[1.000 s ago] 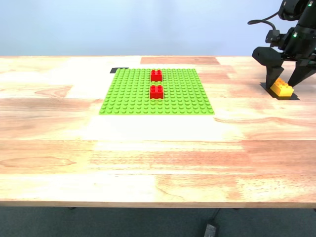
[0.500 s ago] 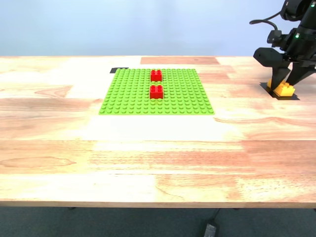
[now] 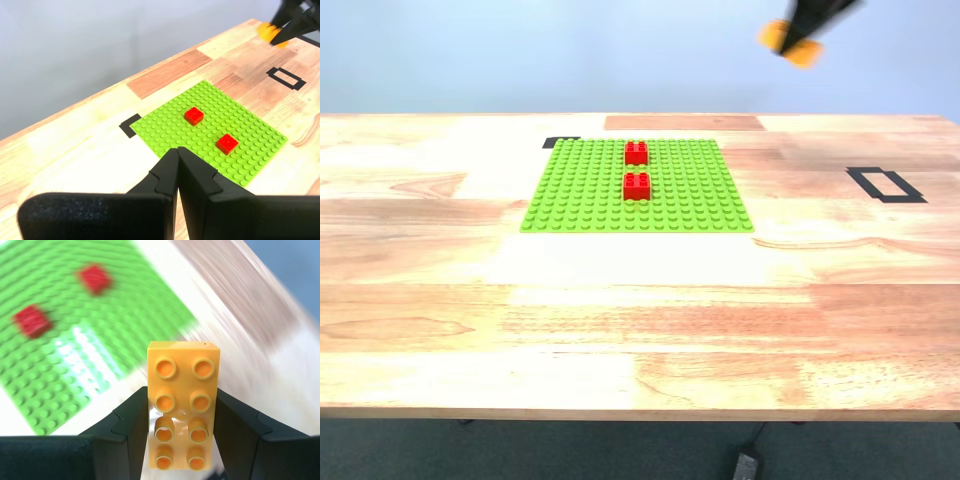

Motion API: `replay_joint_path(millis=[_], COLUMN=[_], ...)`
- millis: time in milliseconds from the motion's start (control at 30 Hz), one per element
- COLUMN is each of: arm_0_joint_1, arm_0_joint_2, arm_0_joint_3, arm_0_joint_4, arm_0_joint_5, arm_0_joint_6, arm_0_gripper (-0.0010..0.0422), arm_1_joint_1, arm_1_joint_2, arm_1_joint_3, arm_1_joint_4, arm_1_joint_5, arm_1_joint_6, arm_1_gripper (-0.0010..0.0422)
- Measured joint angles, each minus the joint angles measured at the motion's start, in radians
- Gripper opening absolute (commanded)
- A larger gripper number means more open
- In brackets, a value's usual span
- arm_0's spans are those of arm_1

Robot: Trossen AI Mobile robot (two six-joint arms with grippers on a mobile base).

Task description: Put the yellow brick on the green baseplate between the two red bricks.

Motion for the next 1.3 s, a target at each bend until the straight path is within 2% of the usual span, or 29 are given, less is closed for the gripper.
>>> replay_joint_path(millis=[67,167,333,633,967,1100,1300], arm_0_joint_1=[0.0,0.0,0.0,0.0,0.0,0.0,0.0], arm_0_joint_2=[0.0,0.0,0.0,-0.005,-0.006,-0.007,-0.007], arm_0_joint_3=[0.0,0.0,0.0,0.0,0.0,0.0,0.0], arm_0_joint_4=[-0.004,-0.006,-0.008,-0.004,-0.012,-0.006,-0.003], arm_0_joint_5=[0.0,0.0,0.0,0.0,0.0,0.0,0.0], arm_0_joint_6=[-0.001,-0.001,-0.002,-0.004,-0.004,-0.004,-0.004], arm_0_gripper=[0.0,0.0,0.0,0.0,0.0,0.0,0.0], arm_1_joint_1=[0.082,0.187,0.29,0.363,0.368,0.367,0.362], arm_1_joint_2=[0.04,0.113,0.24,0.447,0.531,0.529,0.529], arm_1_joint_3=[0.061,0.146,0.266,0.454,0.455,0.427,0.398], arm_1_joint_4=[-0.032,-0.051,-0.064,-0.18,-0.175,-0.122,-0.097], arm_1_joint_5=[0.028,0.116,0.154,0.143,0.144,0.098,0.092], arm_1_joint_6=[-0.106,-0.207,-0.294,-0.306,-0.295,-0.283,-0.271], arm_1_gripper=[0.002,0.002,0.002,0.002,0.002,0.002,0.002])
